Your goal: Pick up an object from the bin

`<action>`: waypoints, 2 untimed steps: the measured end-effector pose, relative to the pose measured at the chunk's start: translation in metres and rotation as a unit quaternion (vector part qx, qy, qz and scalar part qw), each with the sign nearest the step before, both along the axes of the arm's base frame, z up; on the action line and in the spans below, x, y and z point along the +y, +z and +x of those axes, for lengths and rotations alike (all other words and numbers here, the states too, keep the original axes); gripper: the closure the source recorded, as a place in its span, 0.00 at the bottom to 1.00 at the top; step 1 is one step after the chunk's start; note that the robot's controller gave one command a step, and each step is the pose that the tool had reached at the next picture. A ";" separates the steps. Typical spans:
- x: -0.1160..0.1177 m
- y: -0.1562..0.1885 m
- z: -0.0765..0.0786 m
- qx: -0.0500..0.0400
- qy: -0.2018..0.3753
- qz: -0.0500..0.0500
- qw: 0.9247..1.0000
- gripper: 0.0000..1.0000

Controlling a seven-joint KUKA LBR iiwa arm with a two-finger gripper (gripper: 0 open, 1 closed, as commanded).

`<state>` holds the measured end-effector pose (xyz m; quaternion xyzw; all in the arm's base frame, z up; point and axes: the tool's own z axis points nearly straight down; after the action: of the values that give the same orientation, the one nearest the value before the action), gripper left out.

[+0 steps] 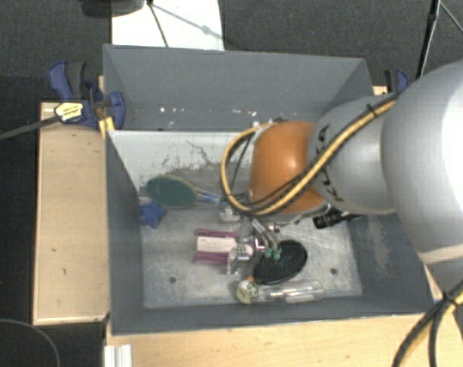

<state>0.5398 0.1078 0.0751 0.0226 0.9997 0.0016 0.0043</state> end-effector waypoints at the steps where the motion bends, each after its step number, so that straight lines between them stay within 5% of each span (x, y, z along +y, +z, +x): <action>1: 0.000 0.000 0.001 -0.001 -0.004 0.000 1.000 0.00; 2: 0.000 0.001 0.002 -0.001 -0.008 0.000 1.000 0.00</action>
Offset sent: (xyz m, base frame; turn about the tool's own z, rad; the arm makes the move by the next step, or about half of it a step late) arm 0.0000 0.0000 0.0000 0.0000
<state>0.5423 0.1080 0.0759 0.0304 0.9995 0.0017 0.0057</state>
